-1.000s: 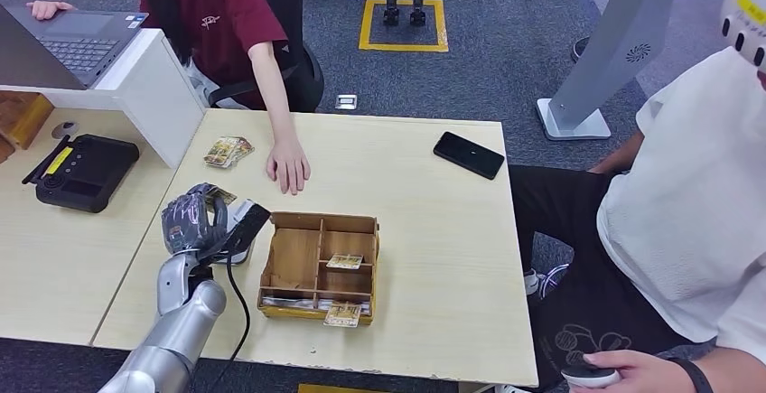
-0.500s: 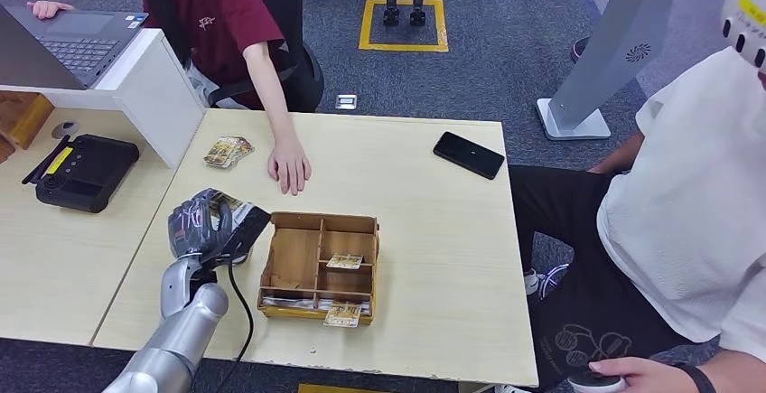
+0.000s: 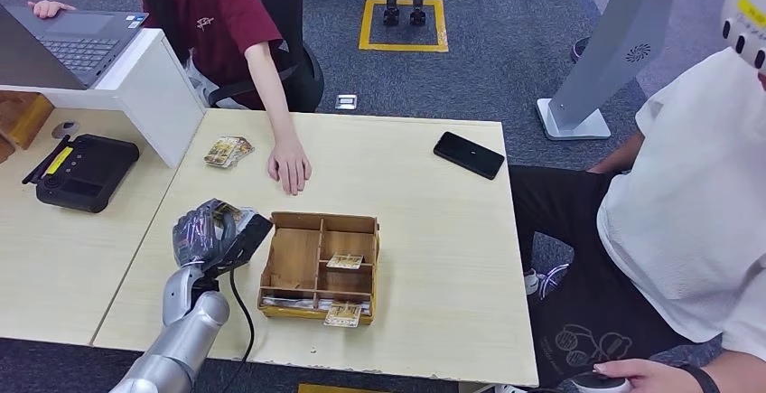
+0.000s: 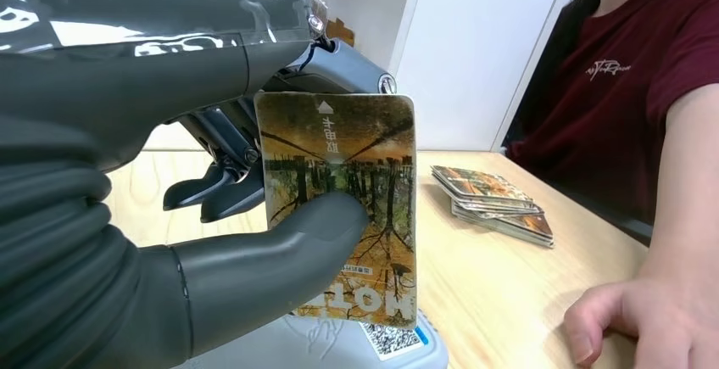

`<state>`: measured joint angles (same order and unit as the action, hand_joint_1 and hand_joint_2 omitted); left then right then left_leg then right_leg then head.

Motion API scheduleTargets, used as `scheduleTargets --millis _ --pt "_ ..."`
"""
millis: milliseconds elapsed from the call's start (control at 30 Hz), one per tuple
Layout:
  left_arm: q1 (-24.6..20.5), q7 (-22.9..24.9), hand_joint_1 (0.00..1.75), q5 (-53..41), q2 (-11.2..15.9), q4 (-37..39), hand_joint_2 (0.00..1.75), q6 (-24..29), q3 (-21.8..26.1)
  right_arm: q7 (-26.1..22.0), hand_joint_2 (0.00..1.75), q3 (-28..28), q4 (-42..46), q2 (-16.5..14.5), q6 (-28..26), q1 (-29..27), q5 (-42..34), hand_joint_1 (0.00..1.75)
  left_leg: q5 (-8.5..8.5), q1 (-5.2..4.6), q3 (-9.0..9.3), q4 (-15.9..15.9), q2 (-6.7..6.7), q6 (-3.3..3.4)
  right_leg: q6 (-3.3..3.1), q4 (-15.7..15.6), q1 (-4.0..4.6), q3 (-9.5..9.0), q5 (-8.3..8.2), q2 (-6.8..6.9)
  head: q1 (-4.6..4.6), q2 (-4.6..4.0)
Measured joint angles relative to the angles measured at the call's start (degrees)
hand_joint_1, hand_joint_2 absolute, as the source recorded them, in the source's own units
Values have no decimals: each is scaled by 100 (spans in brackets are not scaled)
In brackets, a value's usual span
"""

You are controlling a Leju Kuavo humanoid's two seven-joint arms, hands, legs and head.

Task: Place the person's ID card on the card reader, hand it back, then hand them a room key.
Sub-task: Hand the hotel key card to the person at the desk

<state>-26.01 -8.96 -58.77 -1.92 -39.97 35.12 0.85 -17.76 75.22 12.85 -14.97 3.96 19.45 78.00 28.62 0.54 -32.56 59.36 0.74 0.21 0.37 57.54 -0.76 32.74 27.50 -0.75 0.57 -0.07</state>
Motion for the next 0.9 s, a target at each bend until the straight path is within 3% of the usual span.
scheduleTargets --millis 900 --pt "1 121 175 103 50 201 175 -55 -15 -124 175 133 48 0 -1 44 114 0 0 -1 1 0 0 0 0 0 -1 0 0 2 0 0"
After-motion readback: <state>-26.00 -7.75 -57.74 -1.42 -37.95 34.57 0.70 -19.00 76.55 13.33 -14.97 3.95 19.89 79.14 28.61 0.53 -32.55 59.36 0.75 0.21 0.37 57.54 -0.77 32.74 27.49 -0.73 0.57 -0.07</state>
